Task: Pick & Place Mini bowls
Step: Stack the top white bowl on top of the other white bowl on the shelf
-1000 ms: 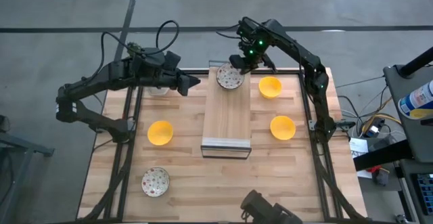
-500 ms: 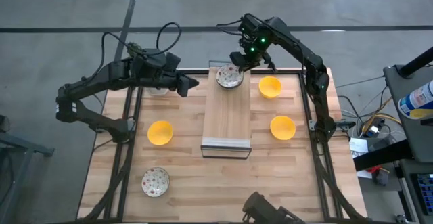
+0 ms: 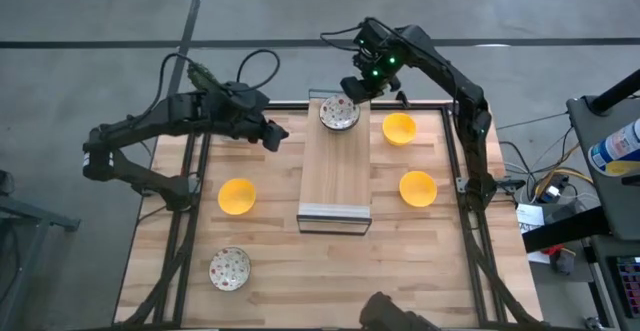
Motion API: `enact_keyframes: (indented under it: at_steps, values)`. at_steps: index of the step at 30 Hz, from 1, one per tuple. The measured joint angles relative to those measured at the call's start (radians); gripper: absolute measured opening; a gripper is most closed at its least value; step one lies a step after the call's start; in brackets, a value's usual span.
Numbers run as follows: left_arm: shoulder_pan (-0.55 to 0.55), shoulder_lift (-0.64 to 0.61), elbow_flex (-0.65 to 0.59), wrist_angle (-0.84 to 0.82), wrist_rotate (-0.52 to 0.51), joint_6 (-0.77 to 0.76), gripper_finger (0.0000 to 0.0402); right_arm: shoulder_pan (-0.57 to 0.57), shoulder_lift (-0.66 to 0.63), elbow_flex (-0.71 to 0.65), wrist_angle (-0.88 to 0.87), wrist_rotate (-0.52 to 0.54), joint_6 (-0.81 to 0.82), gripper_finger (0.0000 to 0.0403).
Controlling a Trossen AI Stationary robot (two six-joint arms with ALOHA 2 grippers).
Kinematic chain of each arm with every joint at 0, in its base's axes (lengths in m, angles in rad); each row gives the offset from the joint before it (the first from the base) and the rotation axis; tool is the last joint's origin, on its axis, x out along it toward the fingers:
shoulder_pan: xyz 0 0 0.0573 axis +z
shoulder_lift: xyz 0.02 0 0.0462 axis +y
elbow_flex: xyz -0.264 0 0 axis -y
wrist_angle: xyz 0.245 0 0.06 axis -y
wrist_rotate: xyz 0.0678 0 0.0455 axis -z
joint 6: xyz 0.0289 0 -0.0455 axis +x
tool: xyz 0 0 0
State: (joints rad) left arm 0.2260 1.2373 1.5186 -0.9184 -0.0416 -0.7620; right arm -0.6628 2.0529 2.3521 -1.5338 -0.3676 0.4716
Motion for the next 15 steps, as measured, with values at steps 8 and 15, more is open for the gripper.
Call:
enact_keyframes:
  at_steps: [8, 15]
  values:
    - [0.0, 0.0, -0.002, 0.001, 0.0, -0.002, 0.0092, -0.002, 0.016, -0.002, -0.006, 0.004, -0.018, 0.001]
    - [0.0, 0.0, -0.002, 0.001, 0.0, -0.002, 0.0092, -0.008, 0.042, -0.004, -0.033, 0.005, -0.027, 0.0008]
